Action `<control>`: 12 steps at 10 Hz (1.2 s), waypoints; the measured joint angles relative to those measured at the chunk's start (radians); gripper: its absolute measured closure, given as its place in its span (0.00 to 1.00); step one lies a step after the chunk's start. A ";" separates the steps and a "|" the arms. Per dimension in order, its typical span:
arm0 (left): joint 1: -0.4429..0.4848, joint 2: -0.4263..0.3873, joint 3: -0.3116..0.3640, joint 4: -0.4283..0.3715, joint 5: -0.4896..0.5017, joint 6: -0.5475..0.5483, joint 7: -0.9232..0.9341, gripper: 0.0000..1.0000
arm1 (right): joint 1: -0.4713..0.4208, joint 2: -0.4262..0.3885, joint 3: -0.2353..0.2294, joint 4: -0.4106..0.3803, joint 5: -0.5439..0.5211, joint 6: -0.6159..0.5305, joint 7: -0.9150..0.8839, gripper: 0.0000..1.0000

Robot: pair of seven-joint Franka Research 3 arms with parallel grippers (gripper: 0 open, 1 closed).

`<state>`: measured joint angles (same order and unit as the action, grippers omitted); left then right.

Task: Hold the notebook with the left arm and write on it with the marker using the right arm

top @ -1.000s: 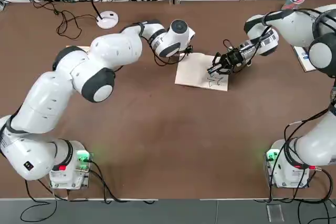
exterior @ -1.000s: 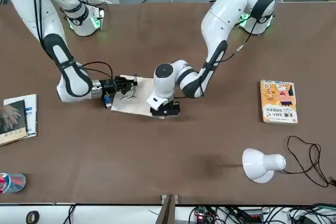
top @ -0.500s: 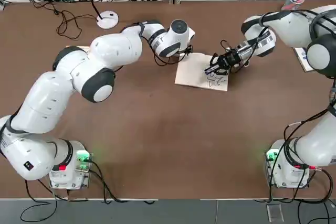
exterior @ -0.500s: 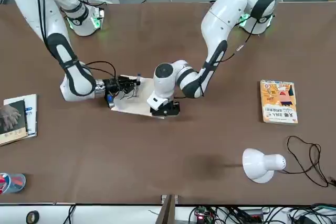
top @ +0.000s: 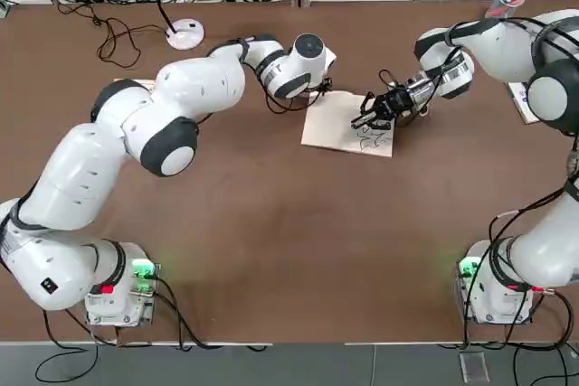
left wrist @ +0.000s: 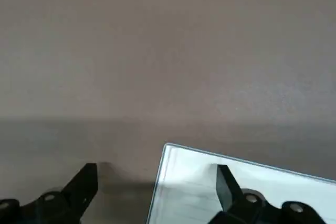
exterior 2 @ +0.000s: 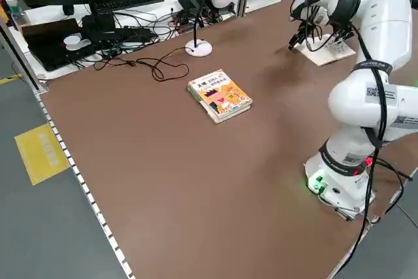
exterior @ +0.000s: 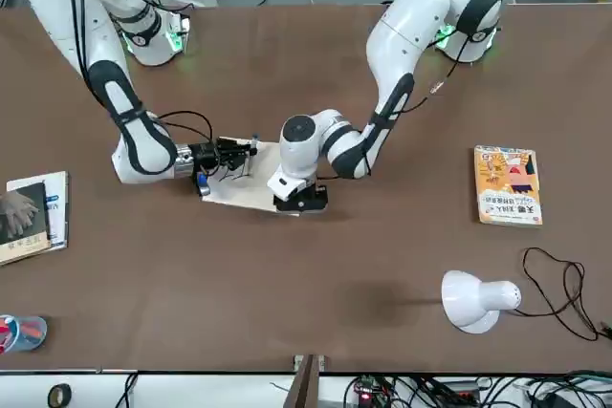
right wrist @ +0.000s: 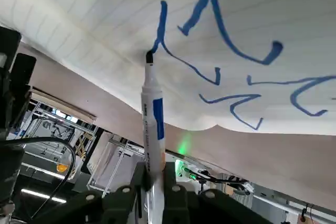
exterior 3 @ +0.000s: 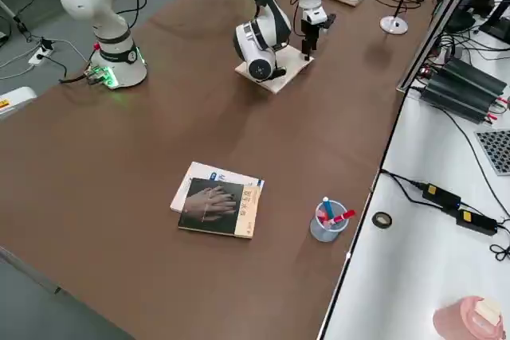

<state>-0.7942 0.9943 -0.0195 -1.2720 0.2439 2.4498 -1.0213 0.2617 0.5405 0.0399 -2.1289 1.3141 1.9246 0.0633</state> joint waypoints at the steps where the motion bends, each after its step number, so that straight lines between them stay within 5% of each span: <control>1: 0.000 0.000 0.000 0.000 0.000 0.000 0.000 0.00 | 0.003 0.001 0.000 0.000 0.011 0.000 0.000 0.83; 12: 0.000 0.000 0.000 0.000 0.000 0.000 0.000 0.00 | 0.002 0.003 -0.006 0.014 0.028 -0.037 -0.003 0.83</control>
<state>-0.7942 0.9943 -0.0195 -1.2719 0.2439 2.4498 -1.0213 0.2639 0.5434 0.0338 -2.1154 1.3422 1.8875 0.0608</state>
